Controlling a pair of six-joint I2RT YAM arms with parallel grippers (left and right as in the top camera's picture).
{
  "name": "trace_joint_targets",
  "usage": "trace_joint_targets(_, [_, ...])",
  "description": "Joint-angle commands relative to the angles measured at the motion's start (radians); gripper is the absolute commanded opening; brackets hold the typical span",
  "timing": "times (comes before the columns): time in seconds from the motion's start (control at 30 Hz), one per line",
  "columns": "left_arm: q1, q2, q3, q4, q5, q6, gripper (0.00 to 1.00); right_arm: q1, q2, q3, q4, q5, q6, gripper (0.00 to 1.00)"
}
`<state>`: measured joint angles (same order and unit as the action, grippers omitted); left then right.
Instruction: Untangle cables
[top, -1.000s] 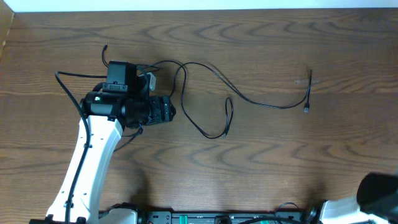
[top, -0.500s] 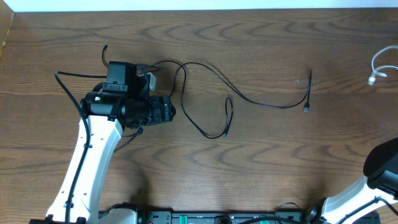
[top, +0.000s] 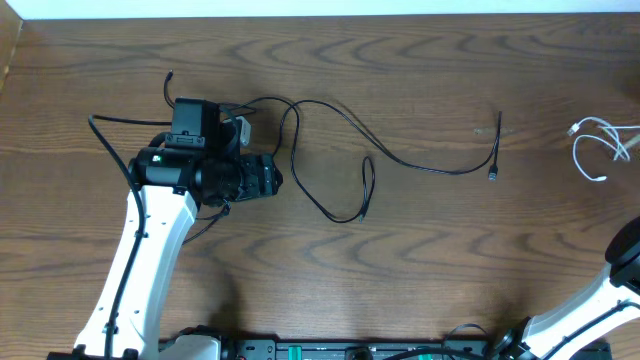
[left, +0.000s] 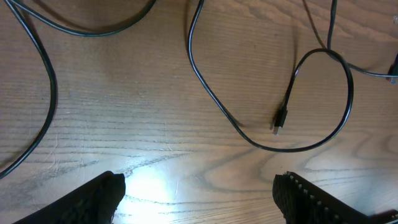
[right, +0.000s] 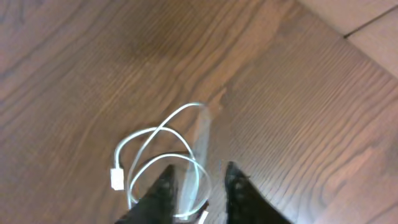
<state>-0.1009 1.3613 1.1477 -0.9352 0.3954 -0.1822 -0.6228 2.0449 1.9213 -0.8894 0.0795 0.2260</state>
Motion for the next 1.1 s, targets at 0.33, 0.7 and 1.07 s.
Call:
trace_joint_targets(0.33, [-0.002, -0.009, -0.001, -0.003, -0.077, 0.013, 0.81, 0.391, 0.003, 0.003, -0.476, -0.606, -0.433, 0.71])
trace_joint_targets(0.7, [-0.002, -0.009, -0.002, -0.064, -0.37, -0.06, 0.81, 1.027, 0.003, -0.078, -0.177, -0.343, -0.414, 0.76])
trace_joint_targets(1.07, [-0.002, -0.009, -0.002, -0.074, -0.37, -0.063, 0.82, 1.186, 0.003, -0.396, 0.454, -0.071, -0.414, 0.76])
